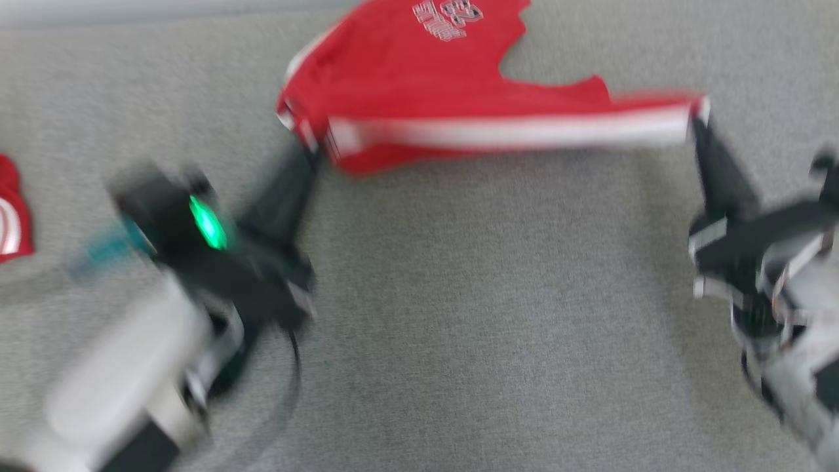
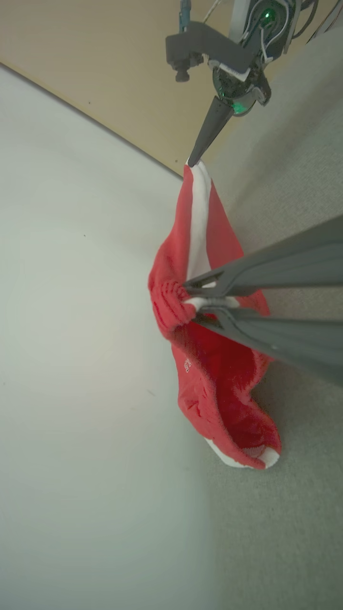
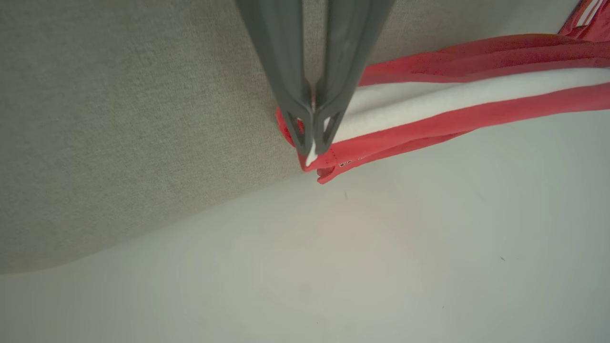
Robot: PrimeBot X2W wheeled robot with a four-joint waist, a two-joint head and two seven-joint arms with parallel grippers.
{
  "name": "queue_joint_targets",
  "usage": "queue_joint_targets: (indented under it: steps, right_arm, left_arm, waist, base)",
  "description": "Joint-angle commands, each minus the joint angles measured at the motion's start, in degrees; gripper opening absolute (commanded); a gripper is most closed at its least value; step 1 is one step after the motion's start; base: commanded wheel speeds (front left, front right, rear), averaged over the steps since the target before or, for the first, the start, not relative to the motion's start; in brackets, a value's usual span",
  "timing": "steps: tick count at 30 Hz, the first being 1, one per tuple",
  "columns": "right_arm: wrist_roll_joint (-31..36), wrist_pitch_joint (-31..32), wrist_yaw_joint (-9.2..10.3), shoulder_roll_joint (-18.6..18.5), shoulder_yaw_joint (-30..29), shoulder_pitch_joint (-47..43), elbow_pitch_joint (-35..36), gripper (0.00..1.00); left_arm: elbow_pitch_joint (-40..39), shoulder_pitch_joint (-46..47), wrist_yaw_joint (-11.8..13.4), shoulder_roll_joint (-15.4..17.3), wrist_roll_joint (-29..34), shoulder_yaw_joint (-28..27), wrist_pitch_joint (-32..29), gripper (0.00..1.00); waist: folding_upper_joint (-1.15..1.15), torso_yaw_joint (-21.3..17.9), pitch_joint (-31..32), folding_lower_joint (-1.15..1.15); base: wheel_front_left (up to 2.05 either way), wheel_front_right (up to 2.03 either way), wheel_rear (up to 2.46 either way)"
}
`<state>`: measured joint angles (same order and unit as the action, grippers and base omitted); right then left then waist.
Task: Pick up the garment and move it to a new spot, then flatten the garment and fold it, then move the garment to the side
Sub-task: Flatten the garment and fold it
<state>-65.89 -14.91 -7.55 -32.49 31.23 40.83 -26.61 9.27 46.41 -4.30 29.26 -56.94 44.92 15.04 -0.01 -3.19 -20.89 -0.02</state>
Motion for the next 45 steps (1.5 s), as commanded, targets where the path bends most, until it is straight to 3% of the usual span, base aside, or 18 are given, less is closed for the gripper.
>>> queue_joint_targets:
  steps: [1,13,21,28,36,45]
  right_arm:
    - [-0.84,-0.33,0.13,-0.33,-0.93,-3.93,1.21,0.00]
    - [3.11,-0.33,0.13,0.09,-9.23,-27.63,5.32,0.00]
    - [4.57,-0.32,0.13,2.44,-13.84,-37.22,8.73,0.00]
    - [6.30,-0.33,0.13,4.55,-15.17,-44.38,11.50,0.00]
    - [7.56,-0.34,0.13,5.03,-18.90,-47.31,14.08,0.00]
    - [9.95,1.18,0.13,2.72,-21.75,-39.48,17.44,0.00]
  left_arm:
    - [-0.56,-4.60,-0.38,-0.92,1.64,-0.26,0.10,0.00]
    - [1.34,-29.12,-2.73,-6.29,10.18,-2.83,0.10,0.00]
    - [3.15,-36.58,-3.07,-8.17,15.52,-6.75,0.10,0.00]
    - [3.72,-41.11,-3.12,-7.70,20.12,-5.15,0.10,0.00]
    - [2.80,-41.59,-3.09,-8.41,20.68,-6.92,0.10,0.00]
    - [-1.87,-37.00,-3.09,-8.80,20.75,-10.70,0.10,0.00]
  waist:
    - [0.01,1.46,3.27,0.02]
    - [0.01,1.89,9.05,0.02]
    - [0.01,1.72,11.13,0.02]
    - [0.01,1.97,11.55,0.02]
    - [0.01,2.32,11.08,0.02]
    - [0.01,4.05,10.45,0.02]
  base:
    - [0.00,0.00,0.00]
    - [0.00,0.00,0.00]
    - [0.00,0.00,0.00]
    - [0.00,0.00,0.00]
    - [0.00,0.00,0.00]
    - [0.00,0.00,0.00]
